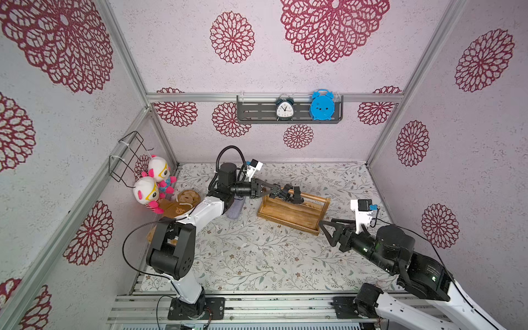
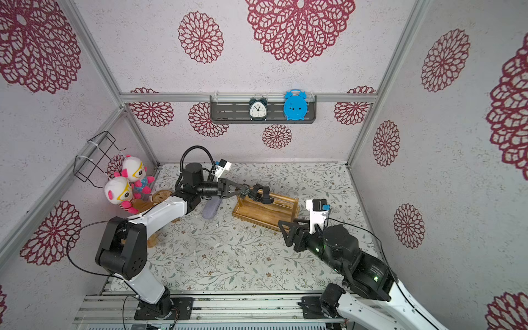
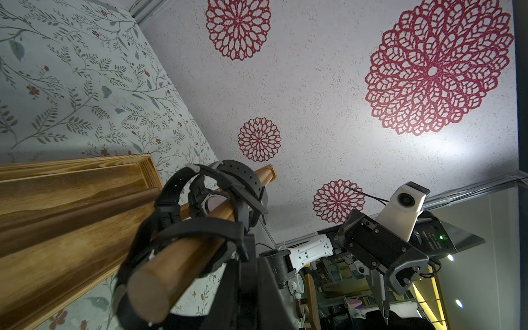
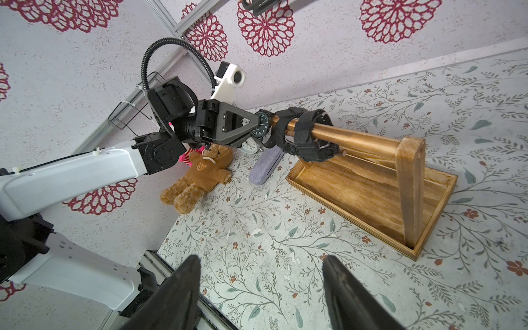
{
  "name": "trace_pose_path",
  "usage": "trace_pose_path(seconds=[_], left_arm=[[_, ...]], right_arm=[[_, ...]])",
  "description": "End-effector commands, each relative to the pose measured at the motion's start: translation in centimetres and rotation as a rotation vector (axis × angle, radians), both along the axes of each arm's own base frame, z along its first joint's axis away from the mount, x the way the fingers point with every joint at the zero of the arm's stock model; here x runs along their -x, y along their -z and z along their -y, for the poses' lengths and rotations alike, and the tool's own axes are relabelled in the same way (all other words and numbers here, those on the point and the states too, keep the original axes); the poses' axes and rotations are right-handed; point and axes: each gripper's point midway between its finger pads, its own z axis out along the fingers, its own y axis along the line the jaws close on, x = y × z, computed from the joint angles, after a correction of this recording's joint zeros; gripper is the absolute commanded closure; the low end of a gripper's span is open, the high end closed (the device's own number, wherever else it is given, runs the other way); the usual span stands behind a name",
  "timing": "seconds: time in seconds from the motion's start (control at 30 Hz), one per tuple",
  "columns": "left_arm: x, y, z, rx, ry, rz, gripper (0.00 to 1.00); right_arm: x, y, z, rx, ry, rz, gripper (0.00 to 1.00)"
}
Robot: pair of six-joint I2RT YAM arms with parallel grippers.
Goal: Place watch on stand
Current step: Place the watch on the stand.
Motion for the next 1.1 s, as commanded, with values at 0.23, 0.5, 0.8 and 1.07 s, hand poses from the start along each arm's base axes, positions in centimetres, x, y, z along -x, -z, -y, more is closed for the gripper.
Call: trace_pose_path(seconds=[0.23, 0.5, 0.8, 1.07], left_arm=[[-0.8, 0.0, 1.0, 0.003, -0.011, 0.024, 1.00], [-0.7, 1.3, 1.3, -0.080, -0.026, 0.027, 0.64], [-0.1, 0.7, 0.5, -0.200, -0.061, 0.089, 0.03], [-0.3, -0.8, -0.9, -0.278, -0.150, 0.171, 0.03]], right_arm=[[0.3, -0.1, 0.6, -0.036, 0.017, -0.003, 0.30], [0.3, 0.1, 0.5, -0.030, 0.012, -0.009, 0.29], [0.3, 0.4, 0.5, -0.031, 0.014, -0.013, 0.29], [0.2, 0.6, 0.3, -0.028, 0.011, -0.012, 0.29]])
